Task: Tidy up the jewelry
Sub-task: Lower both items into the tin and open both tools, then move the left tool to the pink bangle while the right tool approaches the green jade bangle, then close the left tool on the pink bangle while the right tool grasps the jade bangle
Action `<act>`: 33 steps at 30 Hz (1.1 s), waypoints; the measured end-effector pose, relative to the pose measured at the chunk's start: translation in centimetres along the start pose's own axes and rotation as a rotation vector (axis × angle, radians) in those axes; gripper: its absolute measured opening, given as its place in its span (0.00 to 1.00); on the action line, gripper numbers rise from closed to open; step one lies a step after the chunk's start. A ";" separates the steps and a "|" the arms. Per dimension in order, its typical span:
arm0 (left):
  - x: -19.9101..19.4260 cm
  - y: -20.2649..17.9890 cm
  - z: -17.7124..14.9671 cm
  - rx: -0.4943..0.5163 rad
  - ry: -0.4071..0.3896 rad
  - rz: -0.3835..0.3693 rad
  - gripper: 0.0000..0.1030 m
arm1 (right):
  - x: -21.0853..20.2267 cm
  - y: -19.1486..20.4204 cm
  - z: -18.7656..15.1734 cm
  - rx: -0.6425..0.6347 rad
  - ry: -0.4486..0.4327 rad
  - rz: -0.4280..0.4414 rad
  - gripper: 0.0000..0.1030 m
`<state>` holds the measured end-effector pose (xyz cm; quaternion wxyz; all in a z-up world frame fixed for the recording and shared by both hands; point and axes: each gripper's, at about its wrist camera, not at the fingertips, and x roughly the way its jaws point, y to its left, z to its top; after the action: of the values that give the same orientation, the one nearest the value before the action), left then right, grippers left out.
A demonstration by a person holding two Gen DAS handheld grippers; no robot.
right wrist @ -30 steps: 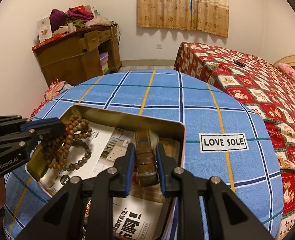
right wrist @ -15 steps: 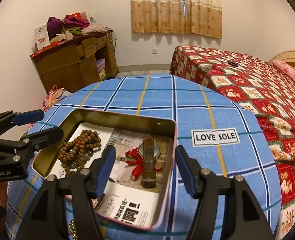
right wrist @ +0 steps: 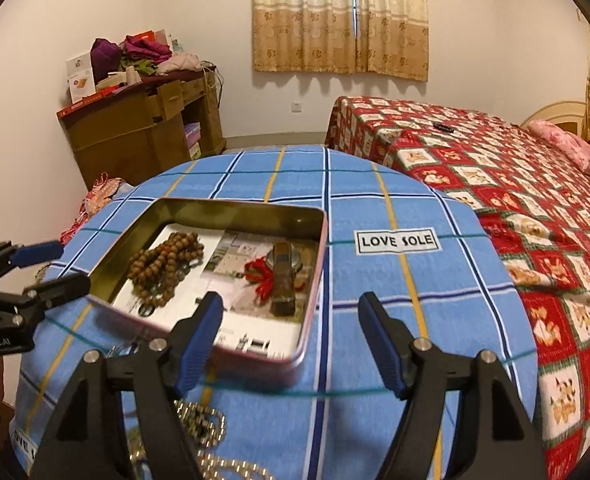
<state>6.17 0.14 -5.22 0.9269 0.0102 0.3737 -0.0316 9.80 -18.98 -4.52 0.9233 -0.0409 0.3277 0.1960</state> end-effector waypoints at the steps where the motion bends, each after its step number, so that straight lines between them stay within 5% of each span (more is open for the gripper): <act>1: -0.2 -0.1 -0.5 0.005 0.005 0.003 0.75 | -0.3 0.0 -0.2 0.002 -0.002 0.002 0.71; 25: -1.3 -3.1 -6.6 0.058 0.109 0.002 0.75 | -3.8 2.6 -6.1 -0.023 0.037 0.032 0.71; 28: -0.9 -3.1 -6.9 0.064 0.126 -0.005 0.59 | -3.5 3.2 -6.5 -0.044 0.045 0.039 0.71; 33: -1.0 -3.2 -7.0 0.076 0.121 -0.009 0.49 | -3.0 3.7 -6.9 -0.056 0.064 0.047 0.70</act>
<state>0.37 -2.73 -9.59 0.9014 0.0455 0.4278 -0.0490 2.19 -18.02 -7.84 0.9060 -0.0655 0.3523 0.2255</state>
